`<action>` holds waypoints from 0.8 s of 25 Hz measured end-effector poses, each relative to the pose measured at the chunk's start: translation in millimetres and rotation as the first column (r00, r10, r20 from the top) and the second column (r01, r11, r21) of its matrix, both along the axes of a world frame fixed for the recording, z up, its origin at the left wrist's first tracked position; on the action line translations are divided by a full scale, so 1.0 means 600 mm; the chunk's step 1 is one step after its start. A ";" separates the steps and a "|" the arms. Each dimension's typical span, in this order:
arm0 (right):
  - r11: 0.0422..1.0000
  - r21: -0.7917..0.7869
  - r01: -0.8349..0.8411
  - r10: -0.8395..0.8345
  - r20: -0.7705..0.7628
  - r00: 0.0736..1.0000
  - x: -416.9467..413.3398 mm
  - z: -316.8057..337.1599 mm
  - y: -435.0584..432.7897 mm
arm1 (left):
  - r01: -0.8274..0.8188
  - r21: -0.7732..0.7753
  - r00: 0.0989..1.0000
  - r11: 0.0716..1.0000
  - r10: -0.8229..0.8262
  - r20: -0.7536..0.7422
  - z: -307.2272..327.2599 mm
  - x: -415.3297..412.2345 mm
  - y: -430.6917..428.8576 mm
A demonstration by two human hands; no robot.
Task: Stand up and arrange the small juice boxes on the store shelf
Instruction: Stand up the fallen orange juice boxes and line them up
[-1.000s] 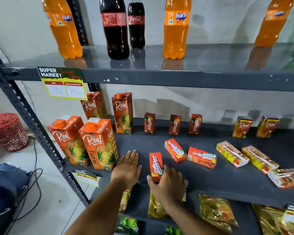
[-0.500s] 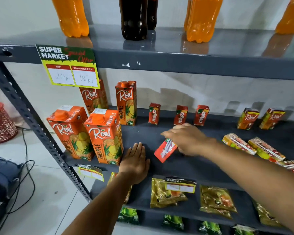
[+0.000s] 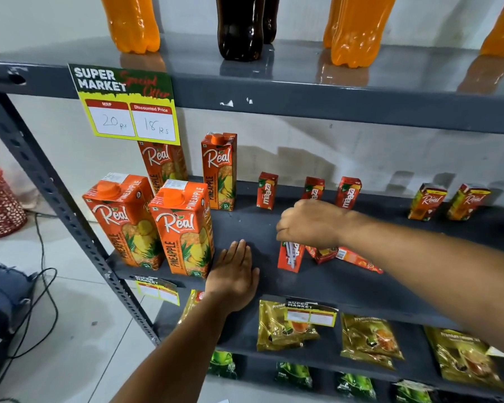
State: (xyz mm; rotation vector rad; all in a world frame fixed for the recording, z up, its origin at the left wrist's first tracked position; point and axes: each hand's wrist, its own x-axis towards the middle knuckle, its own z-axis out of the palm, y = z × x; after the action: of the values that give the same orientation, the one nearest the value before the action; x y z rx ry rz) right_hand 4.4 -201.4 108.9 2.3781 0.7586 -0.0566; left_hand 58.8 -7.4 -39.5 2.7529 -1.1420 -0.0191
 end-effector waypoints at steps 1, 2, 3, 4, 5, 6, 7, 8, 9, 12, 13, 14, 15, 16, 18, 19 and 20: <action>1.000 0.005 0.016 -0.016 -0.019 1.000 0.003 -0.001 0.000 | 0.001 0.001 1.000 1.000 -0.001 0.003 0.001 0.000 0.000; 0.997 0.035 0.064 -0.062 -0.040 0.997 0.003 0.002 0.004 | 0.002 0.002 1.000 1.000 -0.002 0.008 0.001 0.000 0.000; 0.985 0.093 0.144 -0.139 -0.062 0.988 0.002 0.008 0.008 | 0.001 0.002 1.000 1.000 -0.001 0.011 0.000 0.000 0.000; 0.952 0.157 0.263 -0.251 -0.094 0.963 -0.001 0.013 0.014 | 0.001 0.002 1.000 1.000 -0.001 0.010 0.000 0.000 0.001; 0.894 0.211 0.395 -0.373 -0.135 0.918 -0.003 0.015 0.021 | 0.003 0.002 1.000 1.000 -0.003 0.012 0.000 0.000 0.001; 0.816 0.256 0.519 -0.489 -0.174 0.855 -0.004 0.018 0.030 | 0.006 0.002 1.000 1.000 -0.006 0.014 0.001 -0.001 0.001; 0.719 0.308 0.623 -0.590 -0.204 0.781 -0.002 0.018 0.036 | 0.011 0.002 1.000 1.000 -0.011 0.017 0.002 -0.002 0.002; 0.619 0.358 0.699 -0.667 -0.230 0.708 0.000 0.017 0.042 | 0.013 0.001 1.000 1.000 -0.013 0.018 0.003 -0.002 0.002; 0.531 0.400 0.747 -0.720 -0.251 0.647 0.002 0.014 0.046 | 0.012 -0.003 1.000 1.000 -0.012 0.020 0.003 -0.003 0.001; 0.392 0.435 0.811 -0.799 -0.276 0.535 0.004 0.003 0.061 | 0.009 -0.005 1.000 1.000 -0.009 0.027 0.003 -0.001 0.000; 0.395 0.439 0.807 -0.799 -0.269 0.537 0.006 0.003 0.059 | 0.012 -0.002 0.999 1.000 -0.012 0.030 0.003 -0.001 0.001; 0.401 0.463 0.790 -0.791 -0.260 0.554 0.003 0.011 0.056 | 0.014 0.002 0.999 1.000 -0.015 0.034 0.002 -0.001 0.001; 0.388 0.523 0.759 -0.778 -0.255 0.574 0.003 0.019 0.043 | 0.015 0.002 0.999 1.000 -0.015 0.036 0.002 -0.001 0.001; 0.340 0.613 0.713 -0.768 -0.257 0.587 -0.001 0.032 0.025 | 0.015 -0.001 0.999 1.000 -0.015 0.035 0.000 -0.001 0.001; 0.221 0.714 0.664 -0.782 -0.277 0.559 -0.017 0.040 -0.029 | 0.013 -0.012 0.999 1.000 -0.013 0.031 -0.002 0.000 0.001; 0.188 0.689 0.700 -0.804 -0.301 0.513 -0.031 0.031 -0.052 | 0.012 -0.018 1.000 1.000 -0.012 0.026 -0.003 0.001 0.001; 0.164 0.627 0.761 -0.828 -0.332 0.451 -0.048 0.011 -0.068 | 0.012 -0.028 1.000 1.000 -0.012 0.023 -0.003 0.001 0.001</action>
State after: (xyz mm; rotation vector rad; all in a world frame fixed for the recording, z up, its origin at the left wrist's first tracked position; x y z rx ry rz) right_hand -24.1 -242.1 115.8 3.2304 -0.8668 -0.1080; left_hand 59.6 -6.7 -41.5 2.7292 -1.1556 0.0273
